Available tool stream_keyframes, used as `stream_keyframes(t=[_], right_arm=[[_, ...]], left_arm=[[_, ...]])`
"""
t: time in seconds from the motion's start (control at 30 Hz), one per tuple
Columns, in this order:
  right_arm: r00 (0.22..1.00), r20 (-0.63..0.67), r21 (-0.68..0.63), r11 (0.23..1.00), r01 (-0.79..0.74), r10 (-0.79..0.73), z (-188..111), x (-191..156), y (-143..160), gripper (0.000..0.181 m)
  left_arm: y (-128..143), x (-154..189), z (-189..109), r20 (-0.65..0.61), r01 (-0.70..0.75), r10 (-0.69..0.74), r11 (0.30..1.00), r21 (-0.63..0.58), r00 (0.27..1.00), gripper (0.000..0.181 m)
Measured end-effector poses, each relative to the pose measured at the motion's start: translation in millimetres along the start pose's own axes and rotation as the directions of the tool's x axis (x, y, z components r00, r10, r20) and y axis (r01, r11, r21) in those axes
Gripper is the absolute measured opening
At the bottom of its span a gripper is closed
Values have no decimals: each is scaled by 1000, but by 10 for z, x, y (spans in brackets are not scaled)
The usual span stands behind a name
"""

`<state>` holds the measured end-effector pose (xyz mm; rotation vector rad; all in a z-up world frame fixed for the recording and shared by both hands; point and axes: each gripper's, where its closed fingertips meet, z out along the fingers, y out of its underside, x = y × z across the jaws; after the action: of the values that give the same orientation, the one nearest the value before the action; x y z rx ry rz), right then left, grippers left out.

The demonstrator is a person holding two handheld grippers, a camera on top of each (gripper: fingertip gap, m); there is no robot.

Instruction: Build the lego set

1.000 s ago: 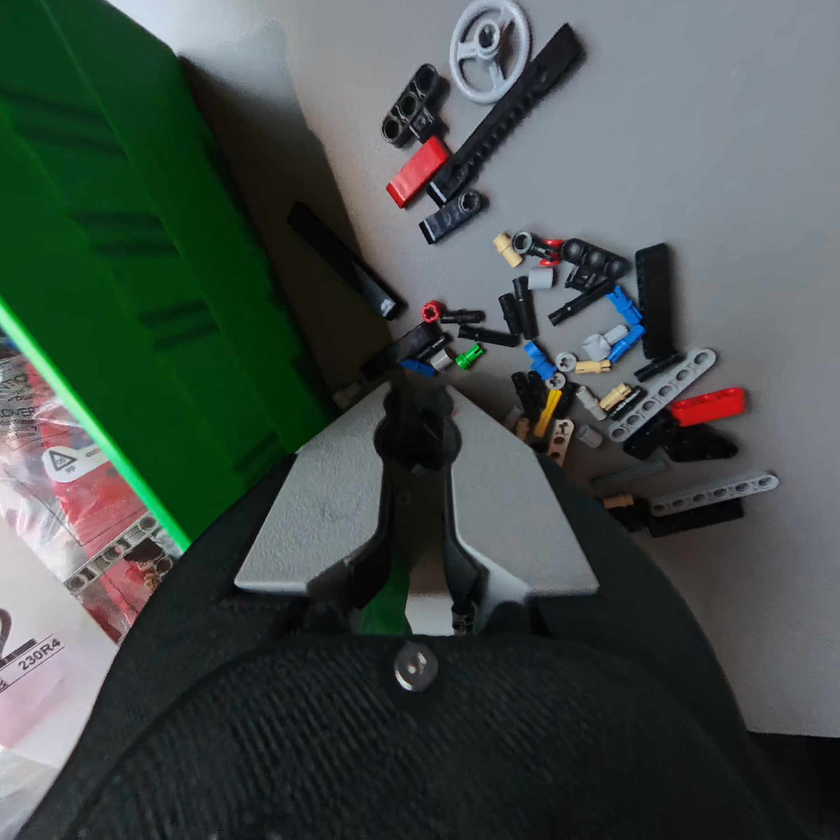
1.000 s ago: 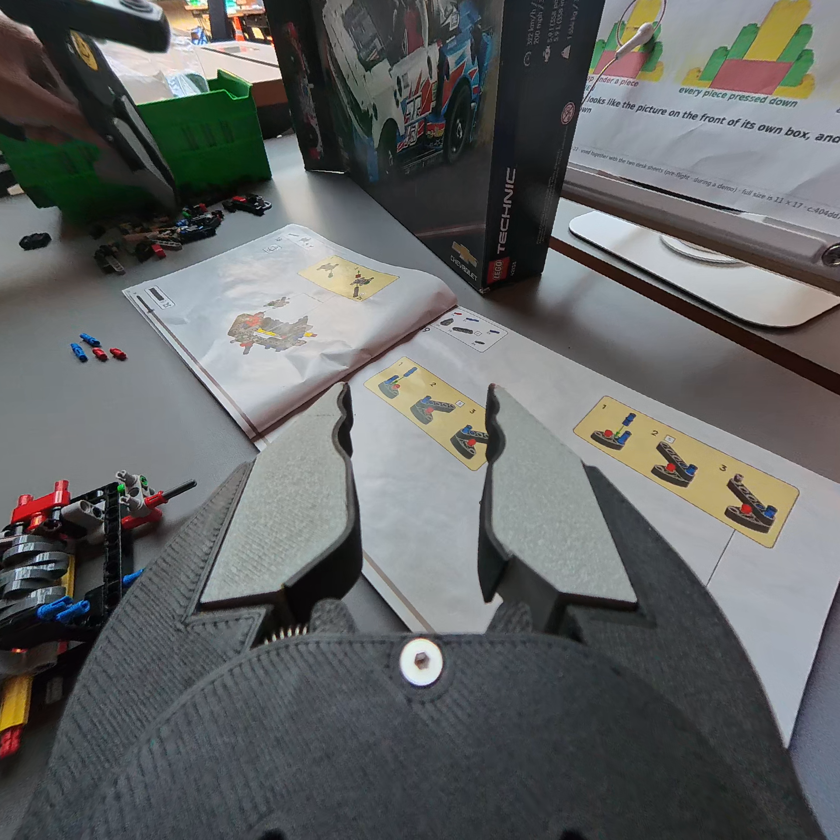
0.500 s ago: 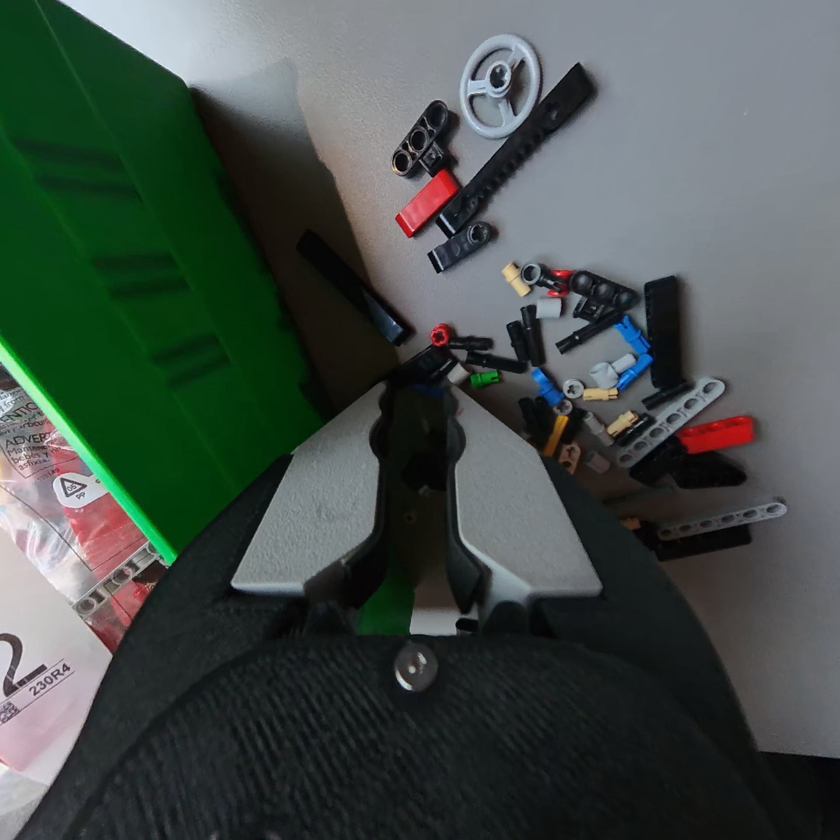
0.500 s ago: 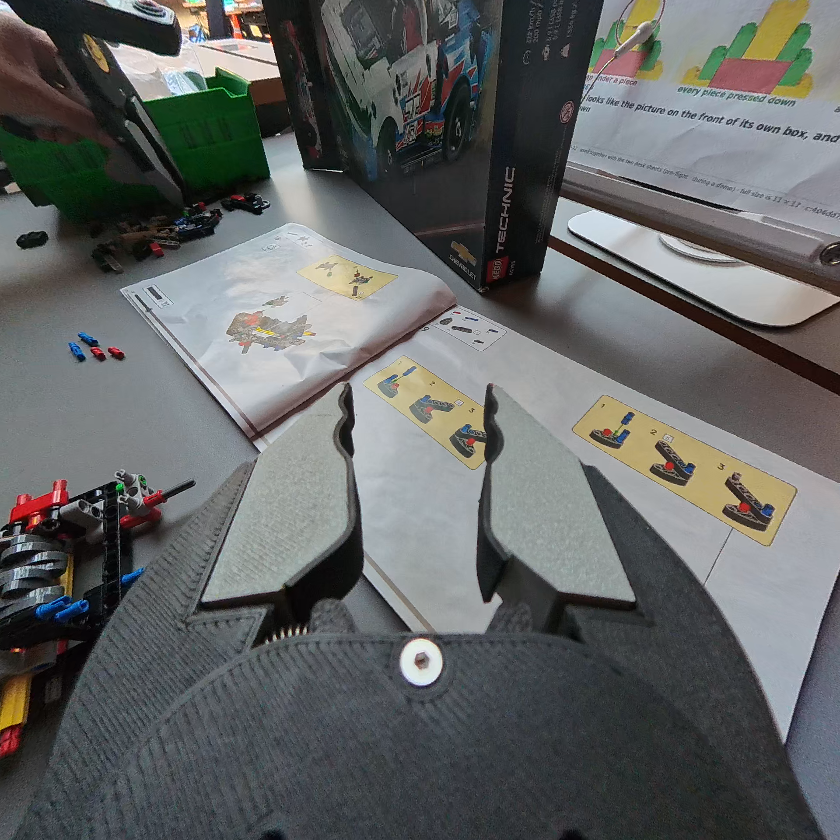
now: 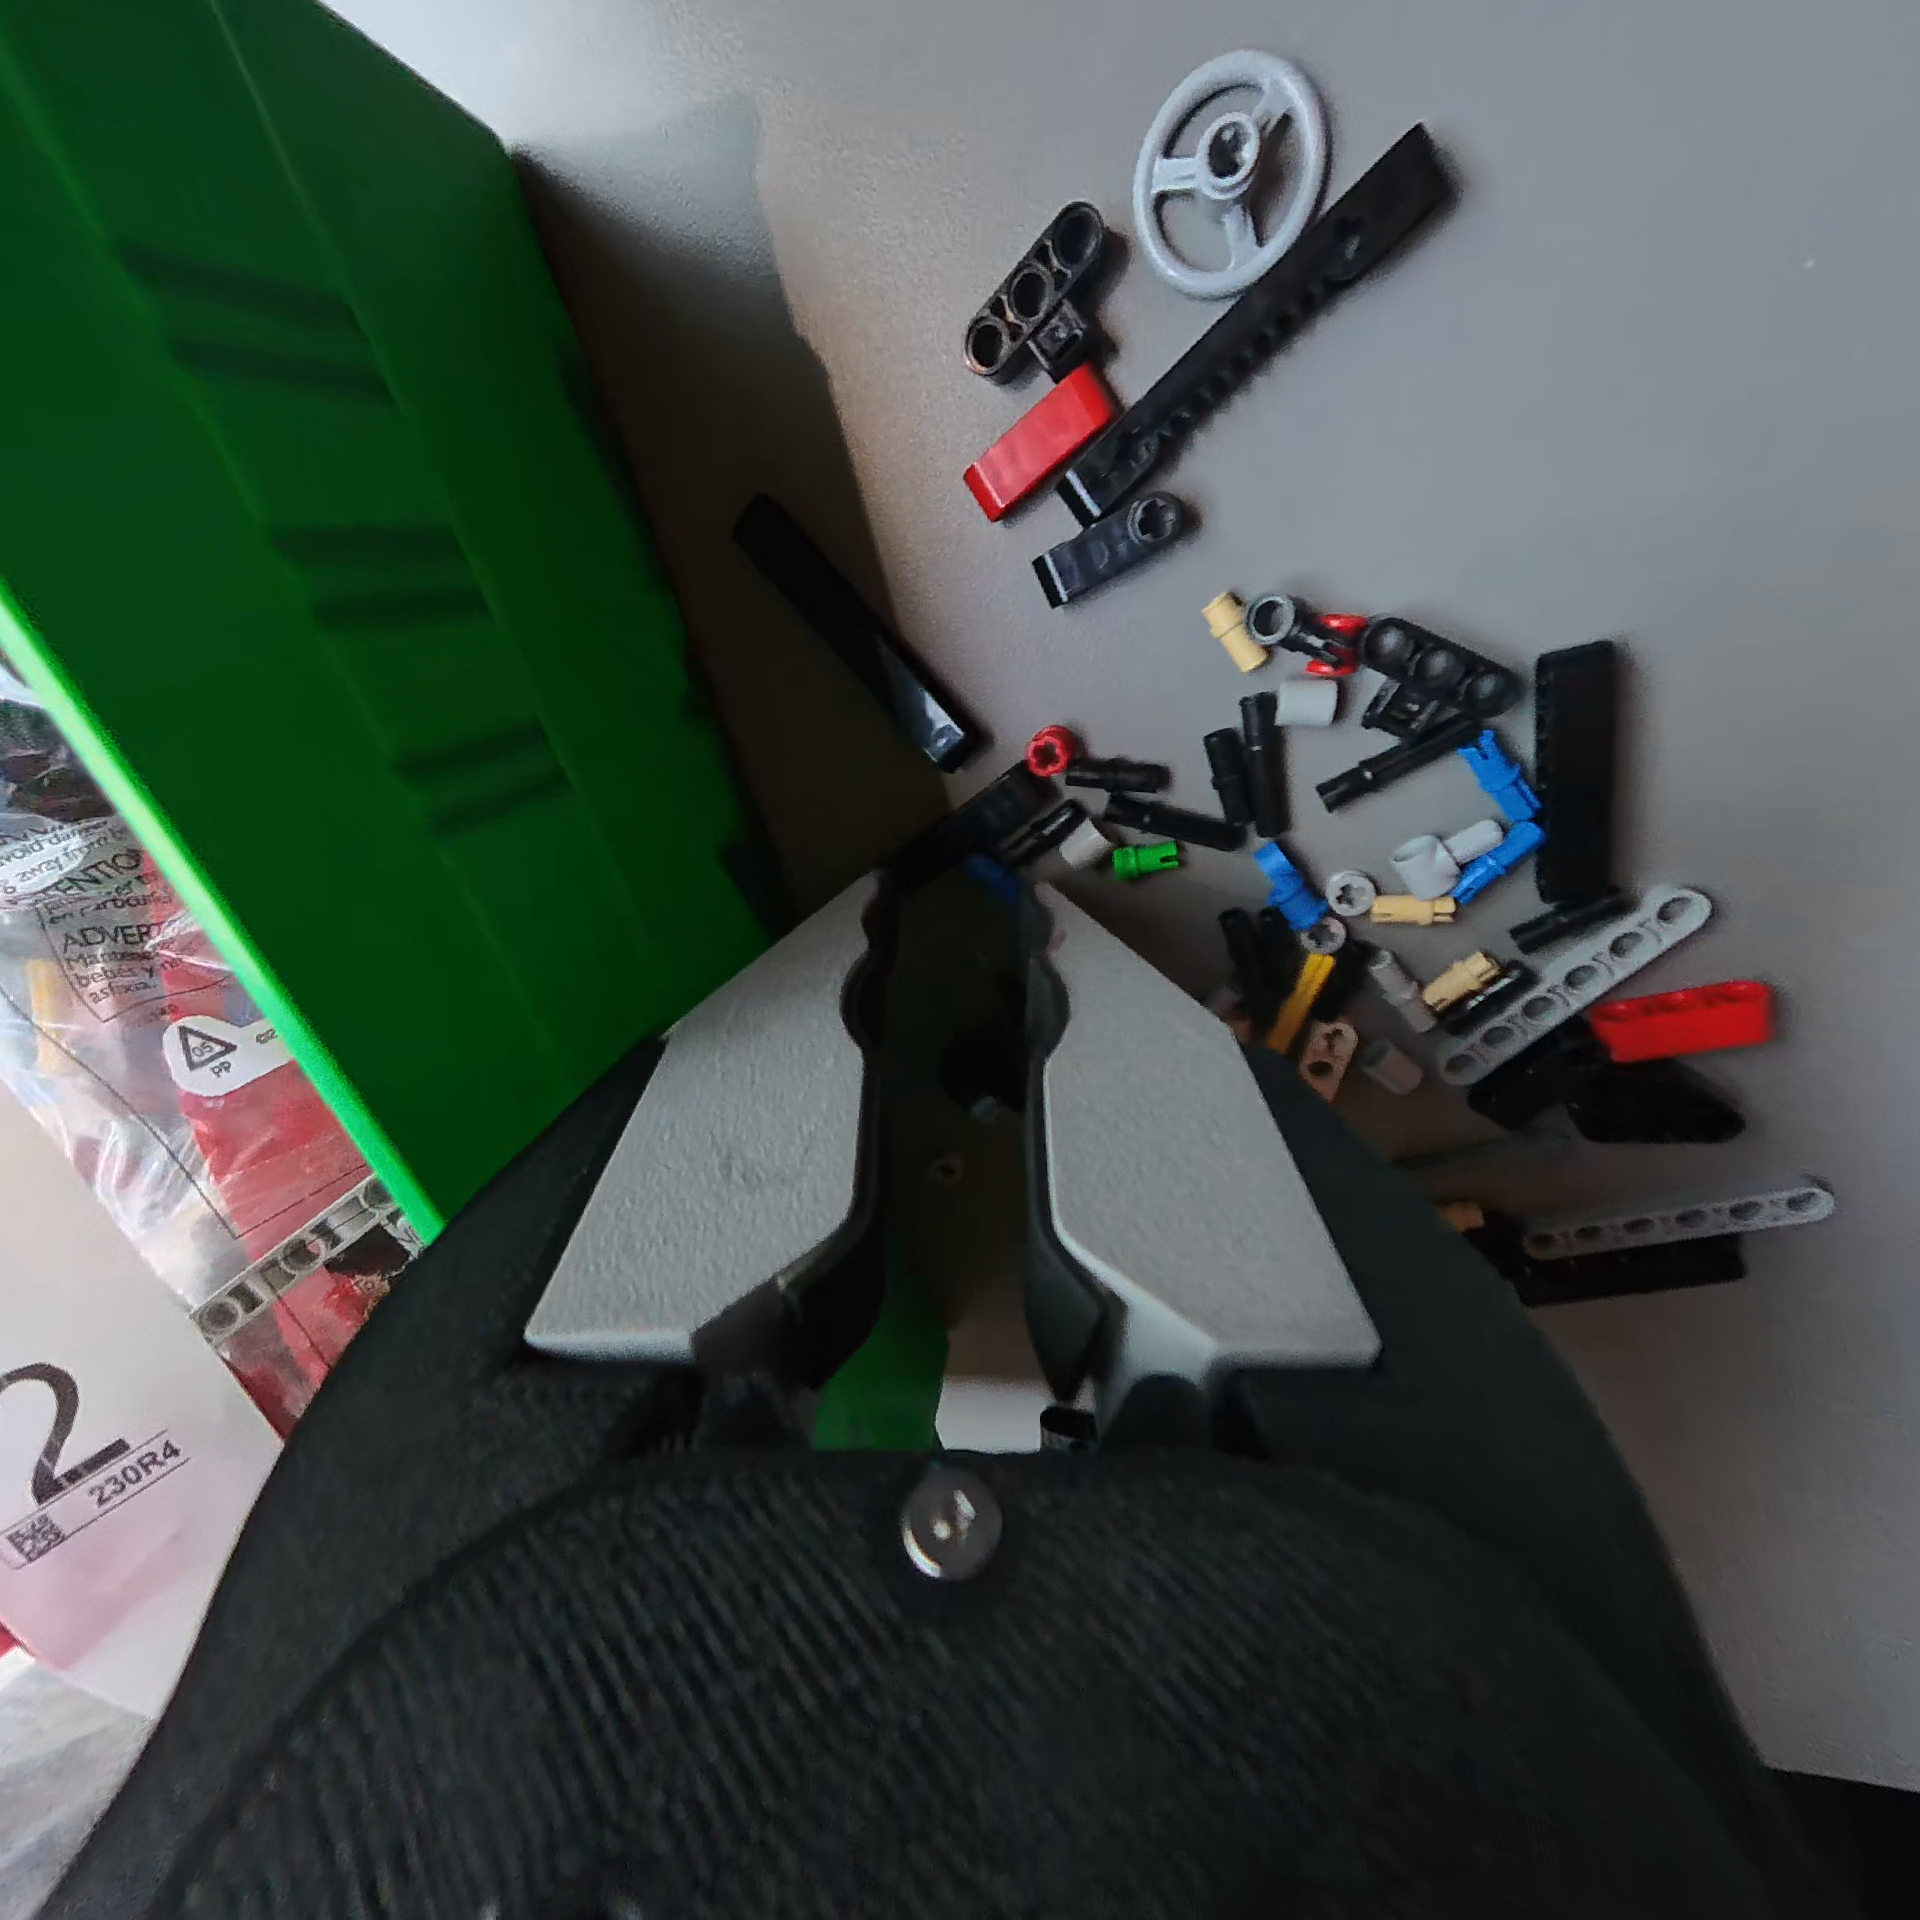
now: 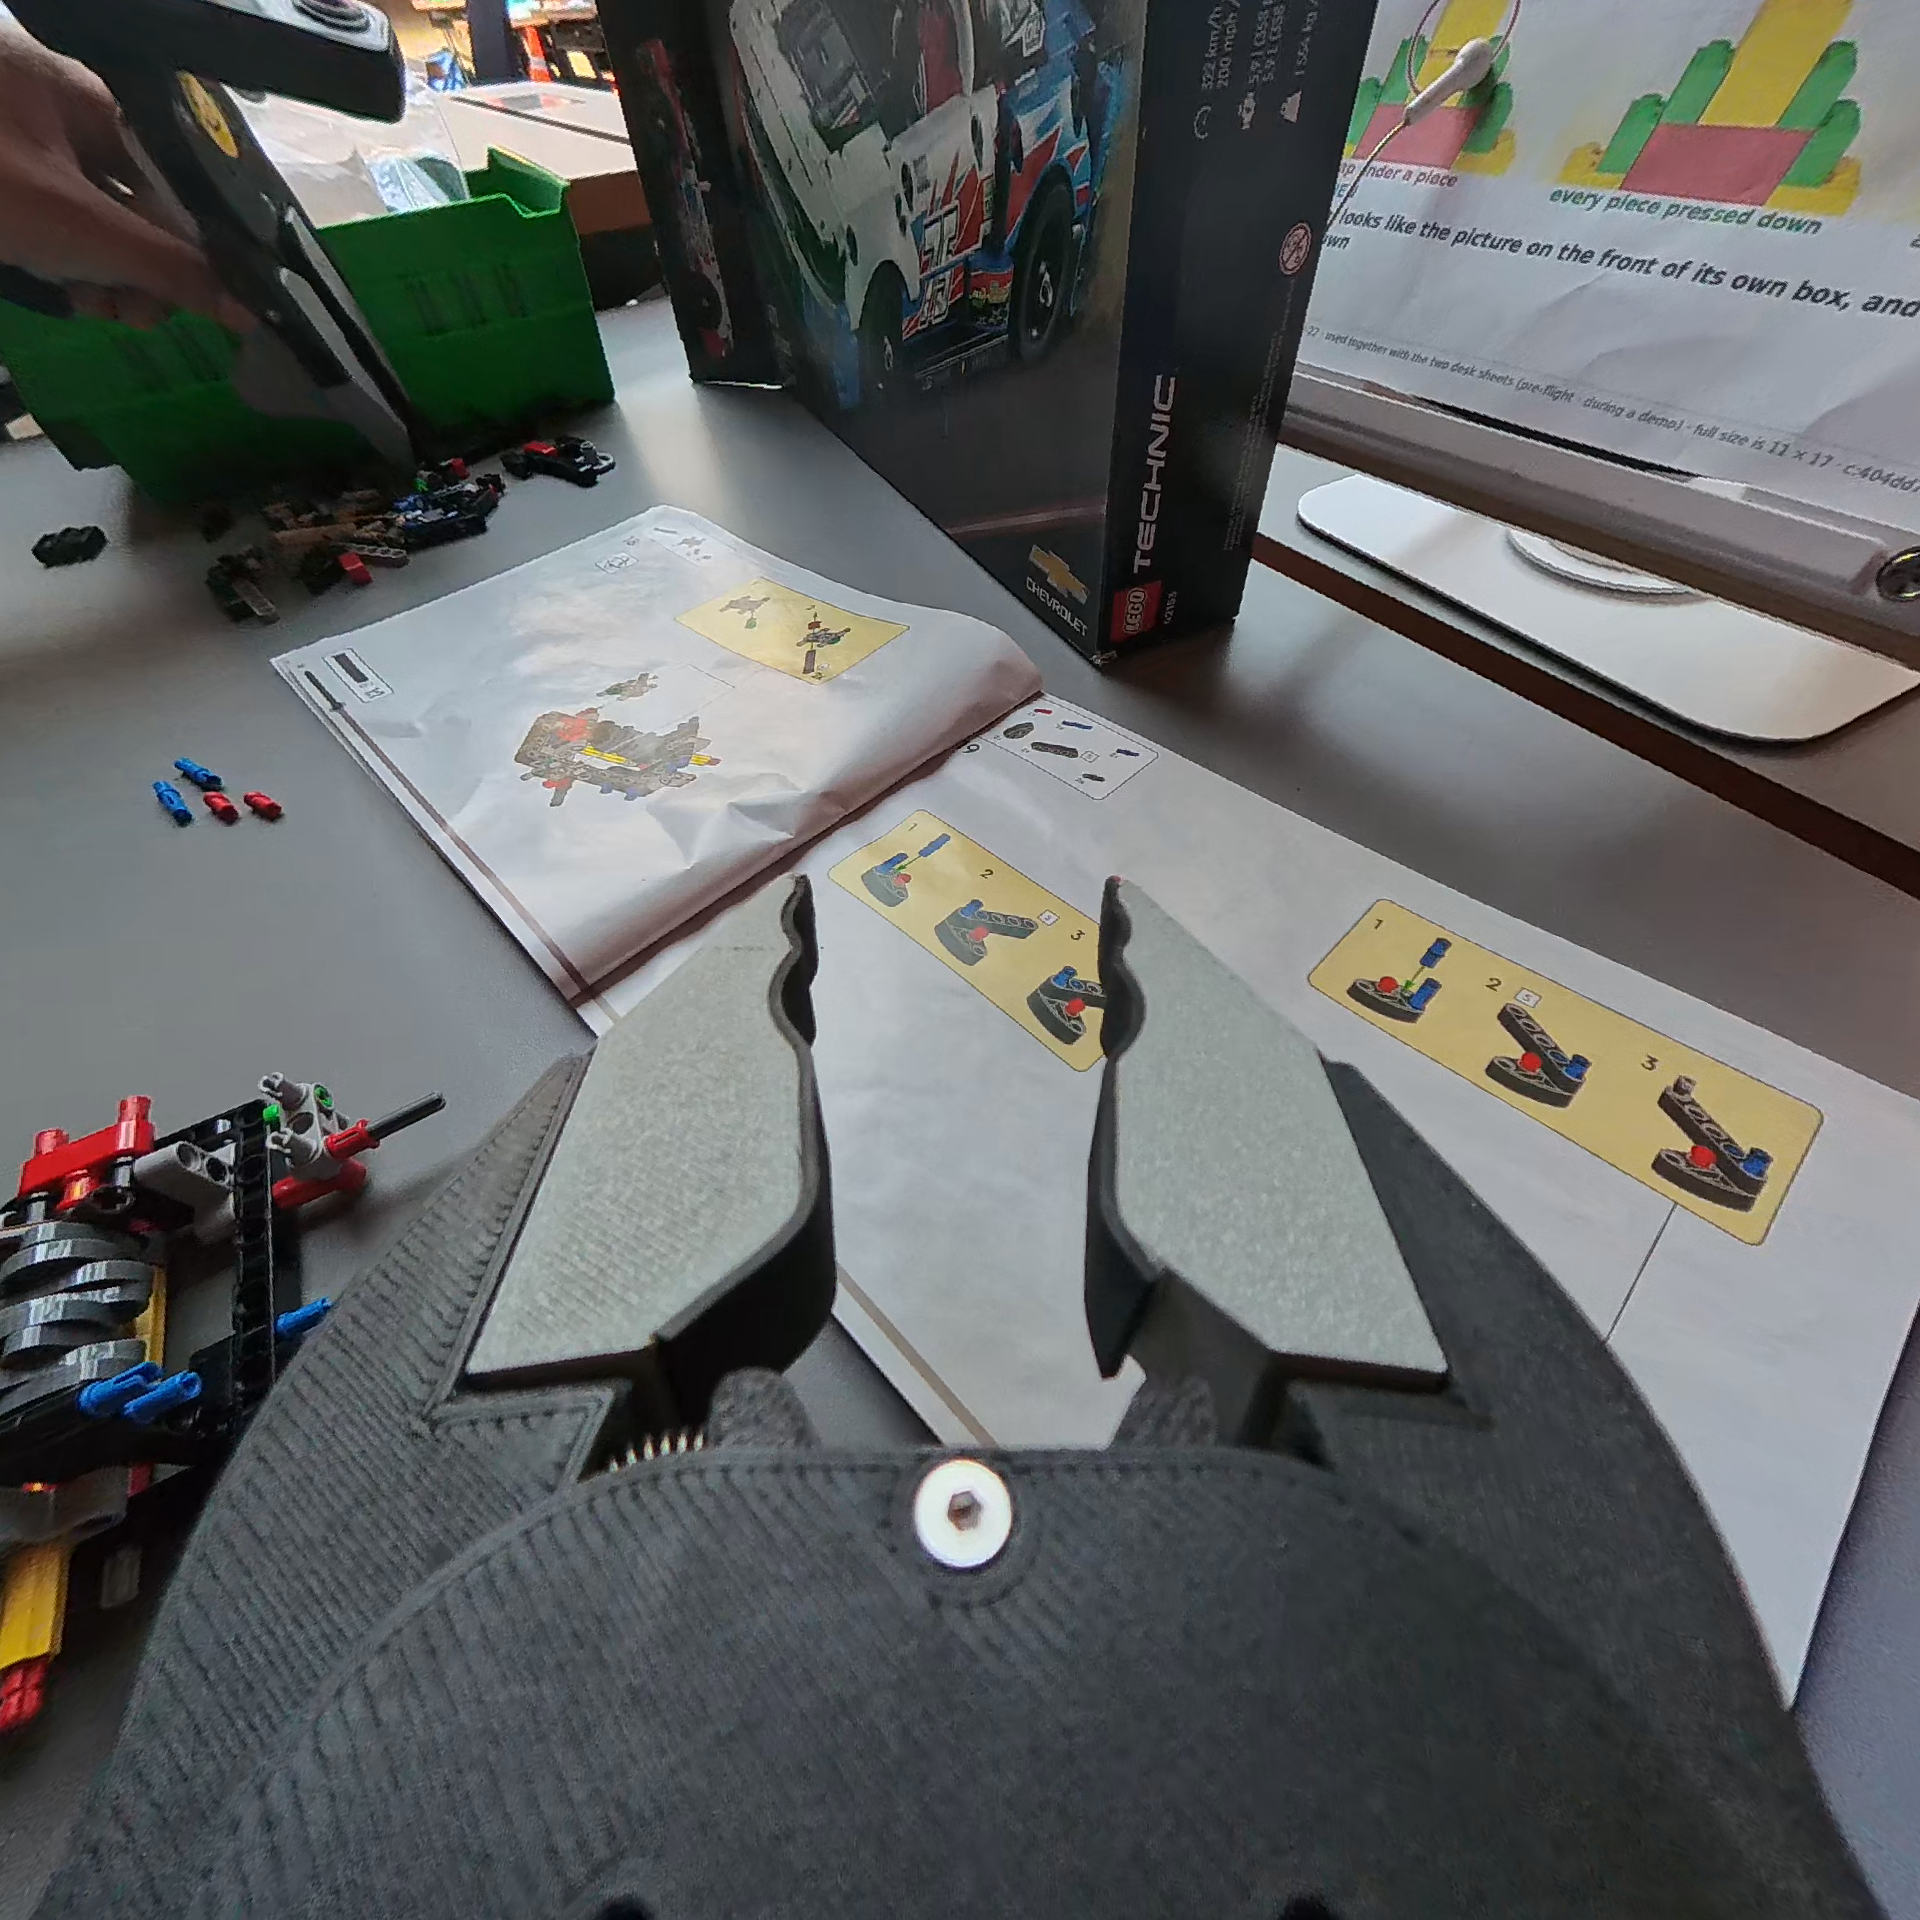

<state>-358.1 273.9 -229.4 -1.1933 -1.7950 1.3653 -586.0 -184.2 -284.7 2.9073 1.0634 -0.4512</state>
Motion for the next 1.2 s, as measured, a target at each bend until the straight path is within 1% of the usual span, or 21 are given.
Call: stream_keyframes(t=[0.2,0.43,0.53,0.9,1.0,1.2], right_arm=[[1000,0,0,1000,-1,1,-1,1,-1,52],[1000,1,0,1000,0,0,0,-3,-3,52],[1000,0,1,1000,2,-2,-2,-3,-6,52],[1000,3,0,1000,0,0,1,-5,-3,52],[1000,3,1,1000,-1,1,-1,-3,-4,52],[1000,4,-1,1000,0,0,2,-6,0,52]], left_arm=[[-28,-5,39,-9,31,-31,1000,3,999,25],[-6,10,42,6,8,-8,1000,-18,1000,20],[19,-3,37,15,1,-1,999,-32,1000,13],[50,90,-4,-48,-19,18,1000,-22,999,9],[62,104,-23,-49,-33,32,999,-23,998,8],[24,164,-89,-70,-48,49,999,5,996,8]])
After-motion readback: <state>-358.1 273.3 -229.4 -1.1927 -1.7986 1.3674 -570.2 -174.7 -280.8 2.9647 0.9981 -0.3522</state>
